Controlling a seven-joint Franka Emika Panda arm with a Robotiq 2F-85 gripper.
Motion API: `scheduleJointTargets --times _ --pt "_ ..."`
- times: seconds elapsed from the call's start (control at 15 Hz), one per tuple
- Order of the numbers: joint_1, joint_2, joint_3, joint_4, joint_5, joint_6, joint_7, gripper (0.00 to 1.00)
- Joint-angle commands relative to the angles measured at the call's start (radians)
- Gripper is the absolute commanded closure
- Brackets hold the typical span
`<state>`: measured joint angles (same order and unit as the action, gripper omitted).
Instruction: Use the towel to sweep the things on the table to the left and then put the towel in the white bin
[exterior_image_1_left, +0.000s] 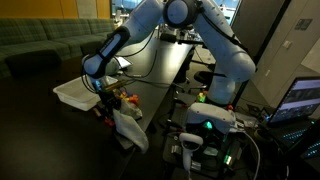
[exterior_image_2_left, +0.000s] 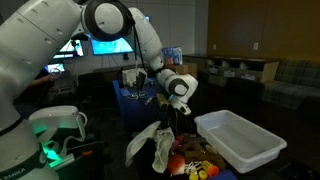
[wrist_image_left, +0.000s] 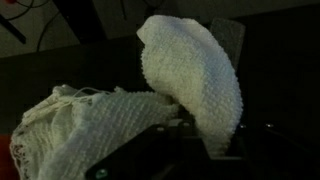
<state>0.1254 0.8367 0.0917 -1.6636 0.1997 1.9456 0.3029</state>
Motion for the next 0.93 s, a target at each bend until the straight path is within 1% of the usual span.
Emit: scheduleJointTargets --times 0.0,0.13,0.4,0.47,0.67,0.87 --pt "-0.008 0.066 0.0 0.136 0.042 -0.06 0.002 0.86" --pt "-0.024 0.031 0.002 0.124 0.036 -0.051 -0.047 0.85" --pt "-0.08 -0.152 0.003 -0.021 0.021 0.005 -0.212 0.85" --pt "-0.101 -0.205 0.004 -0.071 0.022 0.022 -0.268 0.87" --pt "-0.166 -0.339 0.0 -0.169 0.036 0.029 -0.416 0.87" --pt "-0.234 -0.465 -0.03 -0.249 0.051 0.008 -0.495 0.86"
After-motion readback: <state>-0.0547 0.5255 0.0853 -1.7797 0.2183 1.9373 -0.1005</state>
